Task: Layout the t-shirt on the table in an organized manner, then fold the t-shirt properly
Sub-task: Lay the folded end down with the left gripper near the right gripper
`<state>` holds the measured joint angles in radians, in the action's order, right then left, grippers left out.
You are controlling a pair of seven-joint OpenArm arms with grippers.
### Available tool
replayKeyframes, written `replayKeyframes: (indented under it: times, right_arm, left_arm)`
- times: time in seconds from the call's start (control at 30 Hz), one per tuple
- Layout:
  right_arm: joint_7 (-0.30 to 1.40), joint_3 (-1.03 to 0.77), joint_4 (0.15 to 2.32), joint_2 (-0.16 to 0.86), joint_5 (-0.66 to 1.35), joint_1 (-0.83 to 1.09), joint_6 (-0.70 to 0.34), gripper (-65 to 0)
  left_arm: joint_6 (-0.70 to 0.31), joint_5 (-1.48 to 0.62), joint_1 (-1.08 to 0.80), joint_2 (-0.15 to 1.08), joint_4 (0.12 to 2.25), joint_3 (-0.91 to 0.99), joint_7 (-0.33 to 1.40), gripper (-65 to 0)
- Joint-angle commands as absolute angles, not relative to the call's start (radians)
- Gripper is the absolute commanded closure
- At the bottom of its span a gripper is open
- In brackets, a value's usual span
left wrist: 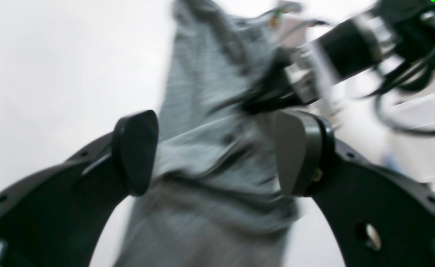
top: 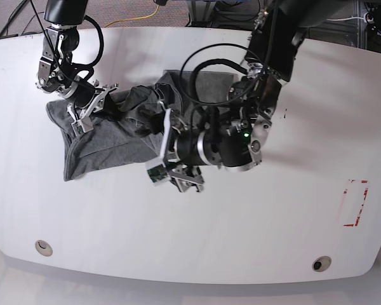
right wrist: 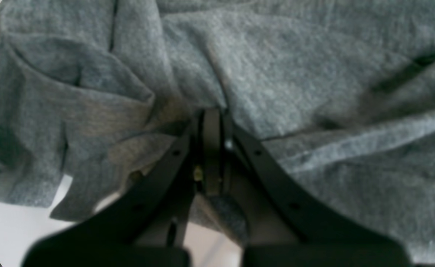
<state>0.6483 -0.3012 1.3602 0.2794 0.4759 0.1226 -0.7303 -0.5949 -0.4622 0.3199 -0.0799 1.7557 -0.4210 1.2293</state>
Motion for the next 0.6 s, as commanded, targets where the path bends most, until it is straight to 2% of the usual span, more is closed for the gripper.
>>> replayKeyframes:
  times: [0.0,0.13,0.33,0.57]
  right_arm:
    - [0.731,-0.302,1.356,0.289,0.395,0.128,-0.698,-0.5]
    - [0.731,-0.302,1.356,0.289,0.395,0.128,-0.698,-0.5]
    - [0.731,-0.302,1.356,0.289,0.398,0.128,-0.698,-0.5]
    - [0.731,-0.302,1.353,0.289,0.395,0.116,-0.698,-0.5]
  left_arm:
    - [-0.588,-0.407,0.331,-0.042,1.764,-0.389,1.221,-45.7]
    - [-0.587,-0.355,0.303,0.01,1.767,-0.38,1.214,-41.9]
    - [-0.587,-0.268,0.252,0.096,1.762,-0.407,1.125,-25.3]
    - [-0.587,-0.2,0.231,0.117,1.722,-0.507,1.101,-24.0]
